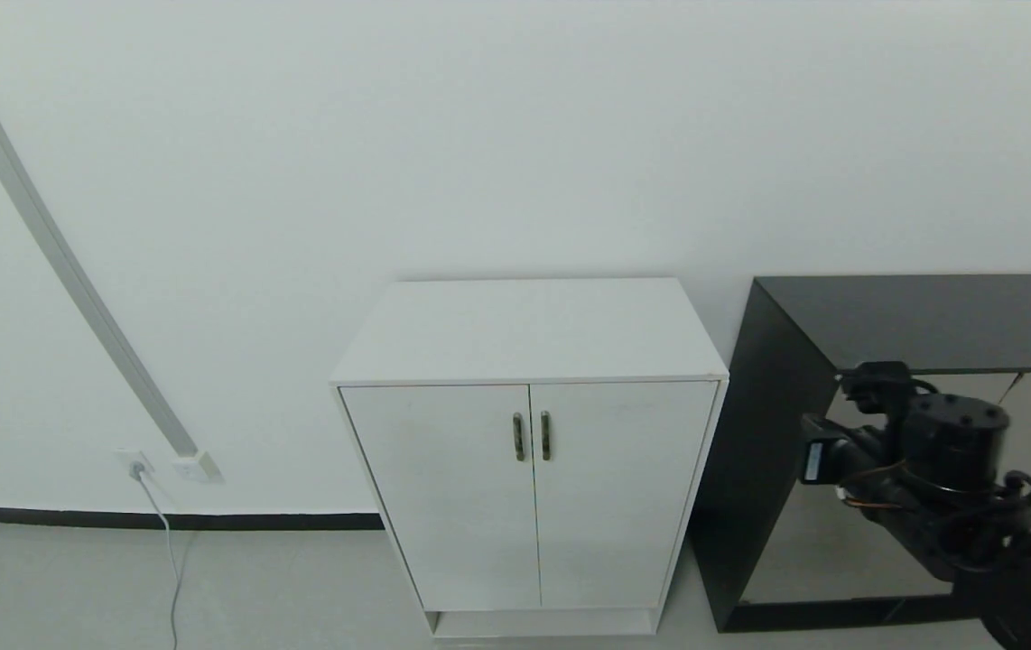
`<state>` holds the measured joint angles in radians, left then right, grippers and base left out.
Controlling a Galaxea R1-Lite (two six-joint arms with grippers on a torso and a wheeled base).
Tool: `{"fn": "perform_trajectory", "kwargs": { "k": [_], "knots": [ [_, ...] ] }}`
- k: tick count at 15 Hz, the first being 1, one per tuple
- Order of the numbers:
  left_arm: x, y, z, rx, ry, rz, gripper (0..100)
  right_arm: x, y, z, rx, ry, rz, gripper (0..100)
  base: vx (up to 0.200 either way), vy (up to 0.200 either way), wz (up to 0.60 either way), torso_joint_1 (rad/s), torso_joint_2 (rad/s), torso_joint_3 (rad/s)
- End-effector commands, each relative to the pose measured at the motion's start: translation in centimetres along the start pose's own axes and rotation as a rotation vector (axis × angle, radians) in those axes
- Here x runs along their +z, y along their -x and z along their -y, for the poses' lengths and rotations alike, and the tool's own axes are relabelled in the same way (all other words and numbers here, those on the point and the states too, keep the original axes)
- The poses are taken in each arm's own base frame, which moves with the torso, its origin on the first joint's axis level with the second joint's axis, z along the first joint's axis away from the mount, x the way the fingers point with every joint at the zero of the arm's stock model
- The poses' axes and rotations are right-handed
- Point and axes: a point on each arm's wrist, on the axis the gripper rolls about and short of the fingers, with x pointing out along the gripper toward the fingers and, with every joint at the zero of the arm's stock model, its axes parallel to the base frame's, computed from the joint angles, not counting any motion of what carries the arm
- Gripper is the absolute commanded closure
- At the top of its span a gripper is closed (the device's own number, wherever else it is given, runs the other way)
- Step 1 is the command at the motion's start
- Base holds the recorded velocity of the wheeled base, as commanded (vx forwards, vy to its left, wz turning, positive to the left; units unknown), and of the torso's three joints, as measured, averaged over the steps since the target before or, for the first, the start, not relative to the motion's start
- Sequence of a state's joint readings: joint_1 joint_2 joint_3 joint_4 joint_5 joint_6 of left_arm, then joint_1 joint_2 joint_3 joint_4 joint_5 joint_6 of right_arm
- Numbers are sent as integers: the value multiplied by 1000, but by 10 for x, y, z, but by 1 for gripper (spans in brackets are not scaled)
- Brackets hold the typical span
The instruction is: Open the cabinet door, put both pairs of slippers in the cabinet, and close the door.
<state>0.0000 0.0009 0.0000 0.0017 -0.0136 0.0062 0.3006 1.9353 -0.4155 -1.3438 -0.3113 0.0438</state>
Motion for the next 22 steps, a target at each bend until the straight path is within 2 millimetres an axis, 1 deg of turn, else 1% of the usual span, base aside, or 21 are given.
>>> {"fn": "perform_trajectory", "kwargs": {
  "k": [1, 4, 5, 6, 8, 9, 11, 13, 15, 17, 20, 22],
  "knots": [
    [0, 0, 0, 0, 0, -1, 100, 21, 41, 53, -152, -41, 63, 100, 0, 0, 0, 0, 0, 0],
    [0, 0, 0, 0, 0, -1, 100, 25, 66, 101, -331, -68, 87, 100, 0, 0, 0, 0, 0, 0],
    [0, 0, 0, 0, 0, -1, 100, 25, 71, 108, -349, -73, 90, 100, 0, 0, 0, 0, 0, 0],
    [0, 0, 0, 0, 0, -1, 100, 24, 90, 123, -361, -80, 100, 100, 0, 0, 0, 0, 0, 0],
    [0, 0, 0, 0, 0, -1, 100, 21, 112, 137, -349, -75, 100, 100, 0, 0, 0, 0, 0, 0],
    [0, 0, 0, 0, 0, -1, 100, 21, 120, 141, -347, -75, 106, 100, 0, 0, 0, 0, 0, 0],
    [0, 0, 0, 0, 0, -1, 100, 23, 132, 142, -344, -72, 132, 100, 0, 0, 0, 0, 0, 0],
    [0, 0, 0, 0, 0, -1, 100, 24, 148, 136, -335, -59, 166, 100, 0, 0, 0, 0, 0, 0],
    [0, 0, 0, 0, 0, -1, 100, 23, 163, 129, -284, -50, 158, 100, 0, 0, 0, 0, 0, 0],
    [0, 0, 0, 0, 0, -1, 100, 19, 187, 117, -170, -50, 129, 100, 0, 0, 0, 0, 0, 0],
    [0, 0, 0, 0, 0, -1, 100, 21, 217, 104, -111, -51, 92, 100, 0, 0, 0, 0, 0, 0],
    [0, 0, 0, 0, 0, -1, 100, 18, 239, 94, -60, -59, 64, 100, 0, 0, 0, 0, 0, 0]
  ]
}}
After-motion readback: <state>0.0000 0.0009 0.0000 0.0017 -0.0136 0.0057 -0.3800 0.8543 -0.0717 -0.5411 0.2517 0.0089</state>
